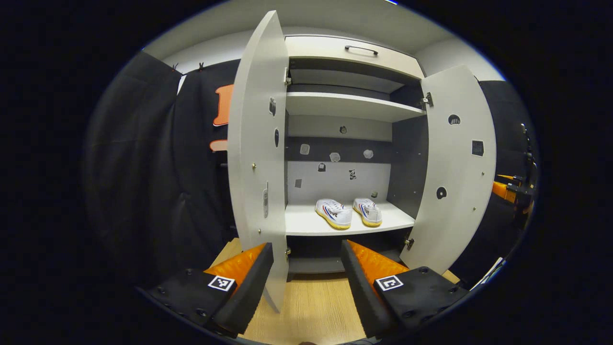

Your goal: Grab one shoe with the right hand and put it into the shoe cabinet, grab the other shoe with the left hand and put it into the shoe cabinet; then close the right door with the right hand and the left door with the left hand.

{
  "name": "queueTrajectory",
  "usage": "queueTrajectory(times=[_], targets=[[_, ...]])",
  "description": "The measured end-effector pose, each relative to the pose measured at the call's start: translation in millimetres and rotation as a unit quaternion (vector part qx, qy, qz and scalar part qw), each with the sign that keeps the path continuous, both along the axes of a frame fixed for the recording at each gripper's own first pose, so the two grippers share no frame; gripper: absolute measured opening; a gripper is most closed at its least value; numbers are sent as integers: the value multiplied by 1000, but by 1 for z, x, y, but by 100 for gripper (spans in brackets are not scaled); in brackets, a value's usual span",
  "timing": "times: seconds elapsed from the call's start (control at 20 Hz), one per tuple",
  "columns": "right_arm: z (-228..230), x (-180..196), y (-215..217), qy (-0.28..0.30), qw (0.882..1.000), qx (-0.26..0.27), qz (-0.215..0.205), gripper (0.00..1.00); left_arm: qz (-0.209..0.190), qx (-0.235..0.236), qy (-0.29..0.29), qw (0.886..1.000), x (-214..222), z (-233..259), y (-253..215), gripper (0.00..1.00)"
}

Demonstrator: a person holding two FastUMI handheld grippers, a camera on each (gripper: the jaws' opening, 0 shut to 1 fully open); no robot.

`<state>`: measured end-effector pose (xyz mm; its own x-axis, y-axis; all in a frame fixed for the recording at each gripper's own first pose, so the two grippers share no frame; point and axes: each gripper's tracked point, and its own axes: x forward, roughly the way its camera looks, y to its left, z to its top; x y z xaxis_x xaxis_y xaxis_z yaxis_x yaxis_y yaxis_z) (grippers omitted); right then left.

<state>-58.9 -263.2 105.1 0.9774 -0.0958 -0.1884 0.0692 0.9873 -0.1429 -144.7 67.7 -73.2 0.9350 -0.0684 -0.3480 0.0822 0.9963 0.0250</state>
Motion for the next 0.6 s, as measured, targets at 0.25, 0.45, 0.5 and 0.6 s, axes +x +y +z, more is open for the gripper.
queueTrajectory(times=[0.25, 0.45, 0.5, 0.6], targets=[[-9, -1, 11, 15, 1000, -1, 17, 75, 26, 16, -14, 999, -22, 14, 29, 92], [-9, -2, 20, 19, 999, 16, 23, 70, 44, 19, -23, 999, -31, 22, 51, 92], [-9, -3, 22, 19, 999, 17, 26, 69, 45, 15, -25, 999, -31, 24, 55, 91], [-9, -4, 30, 20, 999, 18, 35, 77, 52, 11, -27, 998, -34, 25, 68, 91]])
